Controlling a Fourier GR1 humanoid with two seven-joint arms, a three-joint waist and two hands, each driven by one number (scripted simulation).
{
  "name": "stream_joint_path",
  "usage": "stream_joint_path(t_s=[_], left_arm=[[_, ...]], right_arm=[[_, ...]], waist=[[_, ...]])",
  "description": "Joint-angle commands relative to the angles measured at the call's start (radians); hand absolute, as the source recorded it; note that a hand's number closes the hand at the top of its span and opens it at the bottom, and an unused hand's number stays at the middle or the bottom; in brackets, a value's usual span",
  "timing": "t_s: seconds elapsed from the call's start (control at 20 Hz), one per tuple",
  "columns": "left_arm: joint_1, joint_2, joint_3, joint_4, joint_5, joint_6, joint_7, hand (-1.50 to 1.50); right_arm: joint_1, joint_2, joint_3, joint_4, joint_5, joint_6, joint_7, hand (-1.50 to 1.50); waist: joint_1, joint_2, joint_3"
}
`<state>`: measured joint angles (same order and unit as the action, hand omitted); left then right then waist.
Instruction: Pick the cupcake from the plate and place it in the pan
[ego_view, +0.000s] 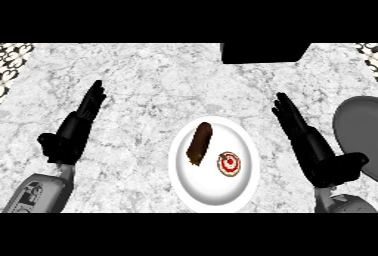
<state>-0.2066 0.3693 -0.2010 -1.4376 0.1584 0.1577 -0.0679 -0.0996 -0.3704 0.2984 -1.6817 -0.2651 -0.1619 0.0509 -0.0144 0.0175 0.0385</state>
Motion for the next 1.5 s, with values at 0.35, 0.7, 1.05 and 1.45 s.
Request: stream_joint_path(t_s=[0.35,0.7,1.05,1.45], left_arm=[[-0.007,-0.004,0.126,0.001,0.045,0.057,0.083,0.00],[0.040,0.007,0.162,-0.030,0.069,0.046,0.077,0.00],[0.019,-0.002,0.139,-0.025,0.039,0.053,0.100,0.00],[0.027,-0.041,0.098,-0.046,-0.005,0.062,0.091,0.00]], right_arm=[[0.059,0.013,0.027,0.171,0.247,-0.120,-0.171,1.50],[0.366,-0.102,0.011,-0.132,0.466,-0.350,-0.241,-1.50],[0.436,-0.436,-0.047,-0.509,0.551,-0.122,0.179,-1.50],[0.169,-0.539,-0.103,-0.760,0.479,0.102,0.743,-1.50]], waist=[[0.005,-0.024,-0.040],[-0.022,-0.029,-0.041],[-0.011,-0.025,-0.046],[0.033,-0.016,-0.042]])
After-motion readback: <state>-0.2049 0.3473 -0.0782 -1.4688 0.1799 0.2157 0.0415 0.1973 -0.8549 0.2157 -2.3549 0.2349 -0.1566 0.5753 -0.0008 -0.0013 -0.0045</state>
